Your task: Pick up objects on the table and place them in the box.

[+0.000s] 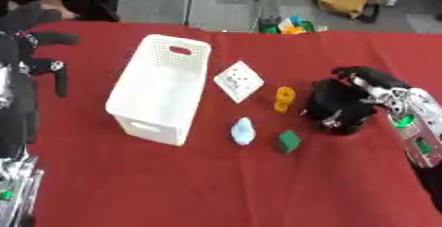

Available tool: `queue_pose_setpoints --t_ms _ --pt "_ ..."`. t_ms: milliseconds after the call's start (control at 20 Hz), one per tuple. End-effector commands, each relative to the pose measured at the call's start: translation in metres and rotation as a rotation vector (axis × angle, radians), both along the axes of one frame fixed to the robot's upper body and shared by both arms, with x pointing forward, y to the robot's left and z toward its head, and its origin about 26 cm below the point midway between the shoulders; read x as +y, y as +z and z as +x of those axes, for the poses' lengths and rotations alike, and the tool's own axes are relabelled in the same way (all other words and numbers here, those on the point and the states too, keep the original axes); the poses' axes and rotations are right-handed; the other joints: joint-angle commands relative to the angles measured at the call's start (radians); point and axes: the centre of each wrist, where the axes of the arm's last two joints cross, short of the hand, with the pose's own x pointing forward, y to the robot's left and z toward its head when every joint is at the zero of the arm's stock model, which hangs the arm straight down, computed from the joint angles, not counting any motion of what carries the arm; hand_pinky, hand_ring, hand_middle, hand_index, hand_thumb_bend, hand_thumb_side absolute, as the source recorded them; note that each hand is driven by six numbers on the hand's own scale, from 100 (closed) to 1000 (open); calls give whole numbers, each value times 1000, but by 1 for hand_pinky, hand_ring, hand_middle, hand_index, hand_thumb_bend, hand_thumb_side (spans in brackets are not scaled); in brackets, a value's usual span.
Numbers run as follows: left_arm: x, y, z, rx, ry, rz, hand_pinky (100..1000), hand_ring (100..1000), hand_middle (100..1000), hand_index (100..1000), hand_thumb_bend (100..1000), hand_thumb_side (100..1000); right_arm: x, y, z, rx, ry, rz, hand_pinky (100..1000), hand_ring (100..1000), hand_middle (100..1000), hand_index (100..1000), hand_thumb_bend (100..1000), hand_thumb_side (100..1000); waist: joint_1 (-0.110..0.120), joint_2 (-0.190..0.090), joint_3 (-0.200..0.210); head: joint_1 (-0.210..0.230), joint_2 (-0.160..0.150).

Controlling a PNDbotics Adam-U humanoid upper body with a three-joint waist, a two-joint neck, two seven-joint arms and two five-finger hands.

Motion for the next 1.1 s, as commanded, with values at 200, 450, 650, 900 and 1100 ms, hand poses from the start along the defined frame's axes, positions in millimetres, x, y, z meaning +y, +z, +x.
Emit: queue_pose_setpoints --t_ms 200,450,650,900,1100 --pt "-1 8 -2 -28 -9 10 149 656 746 870 100 1000 -14 10 3 -25 -23 -55 878 909 894 1000 877 409 3 -13 3 -6 -17" --pt "-1 8 -2 -27 -13 12 147 657 747 870 100 1000 -15 9 4 -27 -26 -61 836 871 870 993 844 391 4 -11 4 -8 -18" --pt "-1 8 -2 -26 -13 13 147 657 747 870 100 1000 -12 11 3 -44 -24 -74 767 795 845 970 824 376 4 -12 2 -6 -14" --pt "-1 8 -2 -25 -12 14 148 657 747 870 100 1000 -6 16 0 -57 0 -89 707 680 796 941 810 363 2 -15 -2 -3 -12" --pt "-1 8 -2 -24 -14 15 151 657 747 870 100 1000 -4 23 -3 -66 20 -100 604 550 684 881 767 342 -2 -20 -6 1 -10"
